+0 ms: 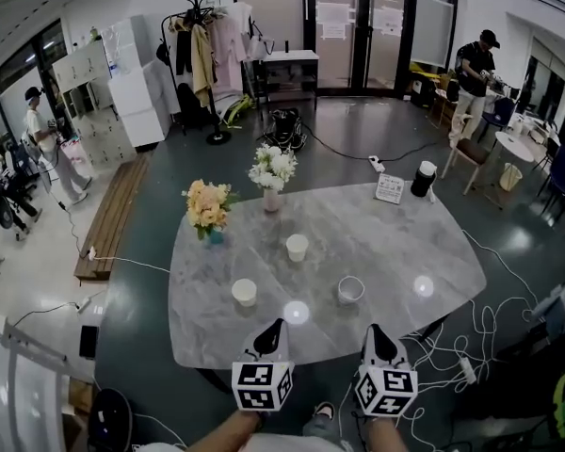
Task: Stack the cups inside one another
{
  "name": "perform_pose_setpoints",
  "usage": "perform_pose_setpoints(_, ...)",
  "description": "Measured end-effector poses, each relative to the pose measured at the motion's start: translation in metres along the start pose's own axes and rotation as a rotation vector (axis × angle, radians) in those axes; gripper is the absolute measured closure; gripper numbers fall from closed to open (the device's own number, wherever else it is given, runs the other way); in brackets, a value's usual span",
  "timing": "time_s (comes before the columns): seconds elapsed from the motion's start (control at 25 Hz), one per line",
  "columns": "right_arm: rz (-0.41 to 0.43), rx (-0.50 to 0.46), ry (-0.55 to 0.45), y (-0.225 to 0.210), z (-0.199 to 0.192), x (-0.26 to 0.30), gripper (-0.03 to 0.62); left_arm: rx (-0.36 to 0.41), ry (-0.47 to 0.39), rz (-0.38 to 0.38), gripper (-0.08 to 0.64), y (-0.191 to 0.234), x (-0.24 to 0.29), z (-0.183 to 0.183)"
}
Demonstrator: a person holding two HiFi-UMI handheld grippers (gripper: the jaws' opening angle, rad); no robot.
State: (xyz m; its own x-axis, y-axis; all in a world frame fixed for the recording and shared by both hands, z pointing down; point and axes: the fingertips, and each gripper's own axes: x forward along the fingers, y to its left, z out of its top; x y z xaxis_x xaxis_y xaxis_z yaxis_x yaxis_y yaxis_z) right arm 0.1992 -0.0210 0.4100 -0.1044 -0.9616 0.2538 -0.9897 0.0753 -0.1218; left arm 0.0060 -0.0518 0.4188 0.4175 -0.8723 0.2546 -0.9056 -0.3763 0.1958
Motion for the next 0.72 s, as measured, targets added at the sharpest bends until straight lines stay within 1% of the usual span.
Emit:
perform_pose_setpoints(0.2,0.021,0.001,0.017,-0.039,0.009,0.017,0.584,-0.007,0.009,0.022,0.565,-0.026,0.030,0.005)
perform_pose_setpoints(0.32,0.036,0.010,0.028,-0.059,0.010,0.029,0.584,-0.022,0.014,0.050,0.565,-0.033,0.043,0.004)
perform_pose_setpoints(0.44,0.064,0.020,0.038,-0.068,0.011,0.042,0.584,-0.037,0.024,0.088,0.565,-0.032,0.049,0.001)
perform_pose_setpoints(0.6,0.096,0.039,0.053,-0.074,0.007,0.057,0.584,-0.110,0.055,0.139,0.565,-0.024,0.051,-0.012)
perform_pose_setpoints(0.72,0.109,0.056,0.068,-0.073,0.003,0.068,0.584,-0.110,0.072,0.174,0.565,-0.014,0.055,-0.017)
